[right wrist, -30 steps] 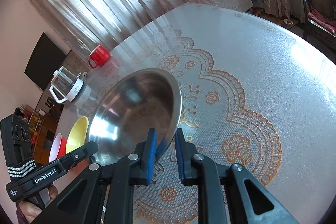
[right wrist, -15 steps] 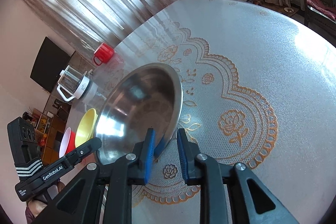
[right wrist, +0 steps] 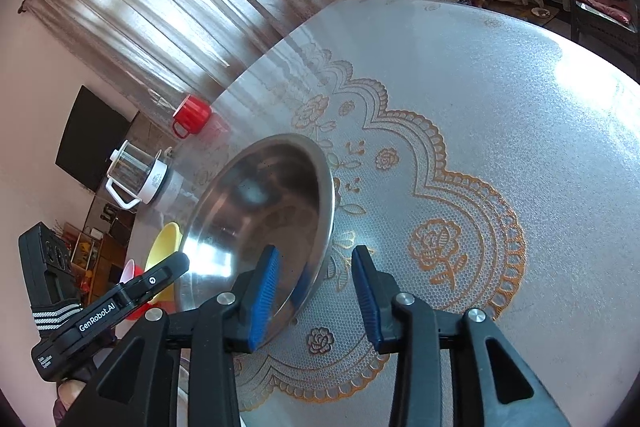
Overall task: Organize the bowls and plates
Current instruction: 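Close both grippers on the steel bowl rim and lift it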
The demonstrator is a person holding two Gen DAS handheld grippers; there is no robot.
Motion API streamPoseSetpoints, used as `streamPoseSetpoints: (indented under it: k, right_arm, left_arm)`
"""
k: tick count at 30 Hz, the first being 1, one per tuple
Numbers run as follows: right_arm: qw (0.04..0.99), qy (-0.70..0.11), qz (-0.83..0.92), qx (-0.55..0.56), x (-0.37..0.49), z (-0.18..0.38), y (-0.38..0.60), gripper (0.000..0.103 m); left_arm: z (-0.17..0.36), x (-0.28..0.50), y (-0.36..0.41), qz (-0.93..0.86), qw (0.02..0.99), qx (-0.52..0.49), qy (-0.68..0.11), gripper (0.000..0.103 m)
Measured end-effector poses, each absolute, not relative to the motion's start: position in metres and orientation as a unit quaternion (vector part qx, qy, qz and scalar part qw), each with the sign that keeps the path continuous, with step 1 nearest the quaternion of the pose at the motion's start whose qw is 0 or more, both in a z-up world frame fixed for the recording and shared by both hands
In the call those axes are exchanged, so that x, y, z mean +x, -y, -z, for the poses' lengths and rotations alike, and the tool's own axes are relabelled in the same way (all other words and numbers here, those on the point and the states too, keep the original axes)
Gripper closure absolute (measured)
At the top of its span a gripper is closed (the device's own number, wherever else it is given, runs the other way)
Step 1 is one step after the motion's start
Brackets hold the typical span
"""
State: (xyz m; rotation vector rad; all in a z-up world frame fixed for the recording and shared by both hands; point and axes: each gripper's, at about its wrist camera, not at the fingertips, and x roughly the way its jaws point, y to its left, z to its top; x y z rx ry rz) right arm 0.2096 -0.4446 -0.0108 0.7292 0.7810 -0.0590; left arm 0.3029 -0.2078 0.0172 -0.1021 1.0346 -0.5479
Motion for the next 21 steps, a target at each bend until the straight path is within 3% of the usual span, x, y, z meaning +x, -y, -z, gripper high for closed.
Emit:
streamPoseSetpoints:
  k: [1,3,6,21]
  right_arm:
    - [0.861,-0.373,0.032,0.345,0.211,0.011,0.444,0.065]
    - [0.866,-0.374,0.045,0.329,0.214,0.011,0.441,0.072]
    - [0.869,-0.376,0.037,0.319,0.216,0.010,0.436,0.089]
    - [0.878,-0.356,0.031,0.320,0.188,-0.008,0.433,0.089]
  left_arm:
    - [-0.014,0.305,0.208,0.256,0.828,-0.051,-0.496,0.076]
    - [-0.012,0.304,0.208,0.272,0.824,-0.060,-0.494,0.086]
    - [-0.016,0.294,0.209,0.272,0.831,-0.040,-0.483,0.087]
    - [-0.044,0.247,0.190,0.303,0.838,-0.051,-0.450,0.085]
